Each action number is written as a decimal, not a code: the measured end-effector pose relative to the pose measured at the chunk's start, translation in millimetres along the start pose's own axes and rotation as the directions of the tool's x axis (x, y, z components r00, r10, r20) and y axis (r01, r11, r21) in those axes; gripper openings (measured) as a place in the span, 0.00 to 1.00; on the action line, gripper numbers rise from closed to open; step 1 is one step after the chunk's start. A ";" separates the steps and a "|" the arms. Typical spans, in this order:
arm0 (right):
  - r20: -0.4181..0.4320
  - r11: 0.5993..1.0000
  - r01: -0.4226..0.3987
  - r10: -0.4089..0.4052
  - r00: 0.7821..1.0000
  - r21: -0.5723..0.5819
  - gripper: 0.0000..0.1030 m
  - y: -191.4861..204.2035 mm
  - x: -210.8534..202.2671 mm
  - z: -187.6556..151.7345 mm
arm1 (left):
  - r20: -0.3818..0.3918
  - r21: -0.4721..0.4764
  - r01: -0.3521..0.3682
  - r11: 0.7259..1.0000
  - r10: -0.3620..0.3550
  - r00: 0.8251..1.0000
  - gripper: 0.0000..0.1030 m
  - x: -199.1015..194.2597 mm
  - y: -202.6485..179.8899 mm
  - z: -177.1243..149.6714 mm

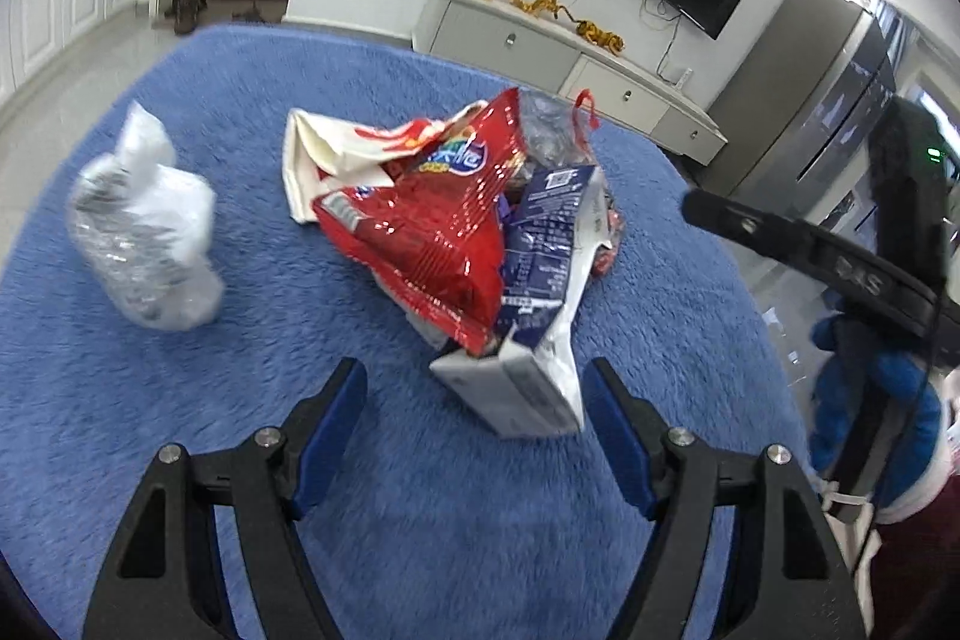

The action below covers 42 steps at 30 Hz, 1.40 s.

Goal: Collect trash
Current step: 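Grasp the blue milk carton with the left tool while the right tool grasps the clear bag with red handles, then carry the milk carton and clear bag to the bin and release them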

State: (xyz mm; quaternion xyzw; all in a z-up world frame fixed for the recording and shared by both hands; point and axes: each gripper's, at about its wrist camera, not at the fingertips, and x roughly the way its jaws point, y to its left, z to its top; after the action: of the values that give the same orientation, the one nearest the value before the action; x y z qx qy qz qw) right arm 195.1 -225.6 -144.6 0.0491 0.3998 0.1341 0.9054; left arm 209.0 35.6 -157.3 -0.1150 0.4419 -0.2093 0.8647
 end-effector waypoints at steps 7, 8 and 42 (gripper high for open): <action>-0.057 0.989 -0.043 0.052 0.997 0.144 0.53 -36.5 56.6 15.8 | -0.005 -0.014 0.011 1.000 -0.011 1.000 0.55 18.2 -2.3 4.4; -0.066 0.985 -0.058 0.069 0.995 0.161 0.52 -39.7 63.7 16.0 | 0.001 -0.013 0.013 1.000 -0.013 1.000 0.50 18.7 -3.6 4.6; 0.073 0.999 -0.002 -0.002 0.997 0.049 0.16 -74.6 -155.7 -126.3 | 0.032 0.082 0.079 0.994 -0.081 0.996 0.34 -61.7 -78.3 -51.0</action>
State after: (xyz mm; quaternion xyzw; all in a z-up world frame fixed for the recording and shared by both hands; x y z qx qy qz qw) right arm 16.9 -343.4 -133.9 0.0763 0.3695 0.1225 0.9180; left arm 115.0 -5.9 -112.8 -0.1012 0.4127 -0.2594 0.8672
